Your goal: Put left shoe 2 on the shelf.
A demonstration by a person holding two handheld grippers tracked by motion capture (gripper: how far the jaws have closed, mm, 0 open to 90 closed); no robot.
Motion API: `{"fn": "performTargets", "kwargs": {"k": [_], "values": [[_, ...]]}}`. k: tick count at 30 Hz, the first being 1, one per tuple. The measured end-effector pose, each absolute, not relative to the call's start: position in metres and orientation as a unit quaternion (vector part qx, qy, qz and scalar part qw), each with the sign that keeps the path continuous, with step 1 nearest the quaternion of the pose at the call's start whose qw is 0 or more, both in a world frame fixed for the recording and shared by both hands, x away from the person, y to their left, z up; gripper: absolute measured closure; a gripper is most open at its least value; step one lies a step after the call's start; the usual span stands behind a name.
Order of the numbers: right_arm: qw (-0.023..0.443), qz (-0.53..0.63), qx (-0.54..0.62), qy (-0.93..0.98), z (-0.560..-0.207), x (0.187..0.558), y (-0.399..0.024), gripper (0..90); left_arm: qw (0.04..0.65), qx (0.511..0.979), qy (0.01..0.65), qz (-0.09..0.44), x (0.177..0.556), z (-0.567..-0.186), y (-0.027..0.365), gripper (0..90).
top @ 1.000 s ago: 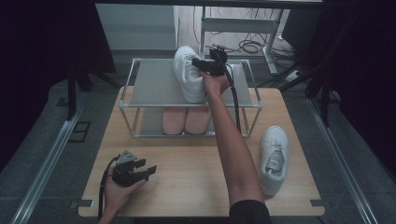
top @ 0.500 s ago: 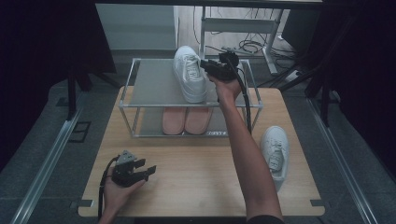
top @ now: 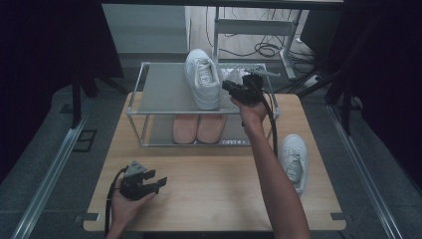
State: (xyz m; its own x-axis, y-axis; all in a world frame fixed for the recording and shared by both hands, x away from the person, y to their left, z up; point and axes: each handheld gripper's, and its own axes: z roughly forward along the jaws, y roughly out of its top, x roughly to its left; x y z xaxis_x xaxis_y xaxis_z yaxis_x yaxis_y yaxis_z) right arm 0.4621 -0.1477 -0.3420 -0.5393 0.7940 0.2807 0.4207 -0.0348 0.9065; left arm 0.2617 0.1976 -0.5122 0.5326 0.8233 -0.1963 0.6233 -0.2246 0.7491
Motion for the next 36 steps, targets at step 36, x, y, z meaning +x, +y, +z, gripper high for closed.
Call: {"fn": "performTargets", "kwargs": {"k": [36], "values": [[0.148, 0.548, 0.445, 0.693, -0.377, 0.45, -0.142, 90.0, 0.408, 0.777, 0.464, 0.12, 0.26, -0.513, 0.193, 42.0]]}}
